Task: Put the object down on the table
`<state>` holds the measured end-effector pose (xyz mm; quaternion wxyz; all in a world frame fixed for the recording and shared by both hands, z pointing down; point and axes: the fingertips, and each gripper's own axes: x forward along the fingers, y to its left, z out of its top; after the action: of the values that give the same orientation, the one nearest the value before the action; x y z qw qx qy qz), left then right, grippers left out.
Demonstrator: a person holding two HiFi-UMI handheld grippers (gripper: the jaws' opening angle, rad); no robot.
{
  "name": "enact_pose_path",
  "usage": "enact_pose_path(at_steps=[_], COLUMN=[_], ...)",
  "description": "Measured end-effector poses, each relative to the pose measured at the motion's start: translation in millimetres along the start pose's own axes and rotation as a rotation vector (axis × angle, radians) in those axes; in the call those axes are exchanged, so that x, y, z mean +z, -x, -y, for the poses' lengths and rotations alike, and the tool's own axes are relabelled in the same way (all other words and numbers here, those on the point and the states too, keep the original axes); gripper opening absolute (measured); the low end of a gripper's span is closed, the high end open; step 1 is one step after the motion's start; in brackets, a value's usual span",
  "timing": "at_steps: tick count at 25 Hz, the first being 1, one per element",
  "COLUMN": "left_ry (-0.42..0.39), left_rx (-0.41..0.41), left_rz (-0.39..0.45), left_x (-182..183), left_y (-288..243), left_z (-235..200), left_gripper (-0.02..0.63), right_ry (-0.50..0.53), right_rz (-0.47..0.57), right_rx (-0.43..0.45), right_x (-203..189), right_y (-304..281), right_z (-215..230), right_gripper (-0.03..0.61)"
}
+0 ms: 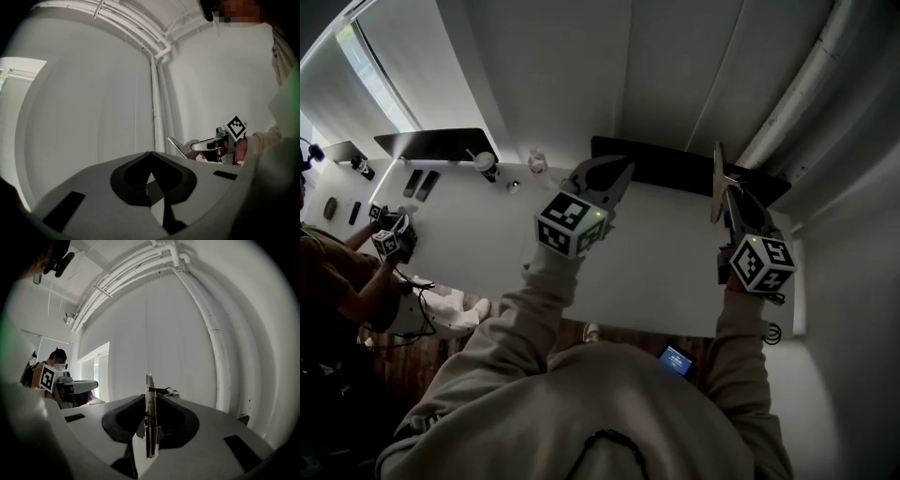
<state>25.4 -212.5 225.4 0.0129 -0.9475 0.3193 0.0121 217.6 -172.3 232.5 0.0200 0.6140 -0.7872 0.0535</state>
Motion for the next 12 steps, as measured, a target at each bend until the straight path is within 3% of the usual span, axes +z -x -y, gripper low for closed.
enact_pose_path(at_steps=[7,12], left_ry=[0.033,0.042], left_rx=[-0.001,0.003], left_rz=[-0.009,-0.036], left_x=[-13.4,-27.9], left_y=[-24.0,-40.1], left_z=[-54.7,-67.0], left_gripper=[0.003,0.003], right_ry=[0.005,-0.003], right_rz=[-0.025,-0.039], right_rx=[-0.034,-0.04], right_x=[-5.7,-9.1], right_y=[-48.0,-66.9], right_z=[2.7,15.2], right_gripper=[0.094,0.094])
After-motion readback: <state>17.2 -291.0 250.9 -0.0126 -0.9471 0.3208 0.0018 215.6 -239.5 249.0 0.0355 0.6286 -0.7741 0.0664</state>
